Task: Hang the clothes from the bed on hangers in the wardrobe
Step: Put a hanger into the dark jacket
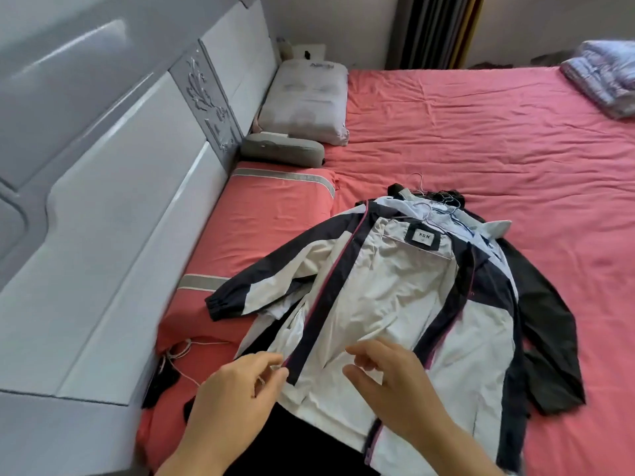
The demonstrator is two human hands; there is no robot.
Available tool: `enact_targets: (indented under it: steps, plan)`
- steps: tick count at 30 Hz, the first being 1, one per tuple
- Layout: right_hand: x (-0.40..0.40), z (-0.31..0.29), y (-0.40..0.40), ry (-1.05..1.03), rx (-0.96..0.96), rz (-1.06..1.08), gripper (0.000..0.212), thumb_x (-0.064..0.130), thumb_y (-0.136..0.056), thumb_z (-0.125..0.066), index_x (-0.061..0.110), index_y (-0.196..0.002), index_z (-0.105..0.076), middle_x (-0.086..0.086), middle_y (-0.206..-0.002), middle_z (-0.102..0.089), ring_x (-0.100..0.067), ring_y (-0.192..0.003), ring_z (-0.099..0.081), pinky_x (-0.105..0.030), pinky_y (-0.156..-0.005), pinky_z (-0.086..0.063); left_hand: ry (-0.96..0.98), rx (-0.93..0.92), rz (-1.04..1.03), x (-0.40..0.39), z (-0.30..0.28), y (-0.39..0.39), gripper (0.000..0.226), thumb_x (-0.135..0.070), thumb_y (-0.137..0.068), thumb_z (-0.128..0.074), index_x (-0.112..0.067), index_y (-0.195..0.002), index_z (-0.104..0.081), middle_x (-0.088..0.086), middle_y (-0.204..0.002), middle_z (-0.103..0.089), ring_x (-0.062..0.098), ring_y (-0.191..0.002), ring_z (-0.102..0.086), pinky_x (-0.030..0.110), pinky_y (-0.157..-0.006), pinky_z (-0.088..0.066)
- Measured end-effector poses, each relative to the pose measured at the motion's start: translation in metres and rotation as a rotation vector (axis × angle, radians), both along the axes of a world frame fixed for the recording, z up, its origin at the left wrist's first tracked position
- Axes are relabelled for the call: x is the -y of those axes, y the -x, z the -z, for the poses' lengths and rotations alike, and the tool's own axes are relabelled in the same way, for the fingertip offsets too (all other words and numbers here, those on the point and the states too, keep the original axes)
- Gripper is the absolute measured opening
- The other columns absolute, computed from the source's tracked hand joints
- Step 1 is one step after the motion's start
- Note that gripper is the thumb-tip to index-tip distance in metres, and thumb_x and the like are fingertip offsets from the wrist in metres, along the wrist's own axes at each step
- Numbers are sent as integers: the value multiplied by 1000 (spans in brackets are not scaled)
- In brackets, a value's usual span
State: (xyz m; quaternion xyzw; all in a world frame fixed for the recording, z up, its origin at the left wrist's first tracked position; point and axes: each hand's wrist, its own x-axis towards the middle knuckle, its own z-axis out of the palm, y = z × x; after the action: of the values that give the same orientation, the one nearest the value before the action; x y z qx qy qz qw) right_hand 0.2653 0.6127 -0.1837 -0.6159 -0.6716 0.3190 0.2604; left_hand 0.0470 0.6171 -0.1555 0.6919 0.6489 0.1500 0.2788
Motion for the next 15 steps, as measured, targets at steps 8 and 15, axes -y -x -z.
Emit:
enact_targets:
  steps: [8,15]
  plan:
    - [-107,42,-125,62,-34,212,22,32,-79,-67,21,-98,-70,22,-78,-56,-2,-85,-56,-12,-69,-43,62,-69,211,-139,32,-126,23,-47,-90,-52,-40,-109,-63,-29,-84,-57,-15,-84,-50,6,-66,-38]
    - [-201,120,-243,82,161,422,29,28,-84,-68,11,-107,-66,5,-95,-61,-18,-93,-58,-24,-74,-39,169,-106,284,-229,96,-217,23,-44,-92,-50,-36,-110,-62,-28,-80,-53,-10,-71,-52,8,-67,-37]
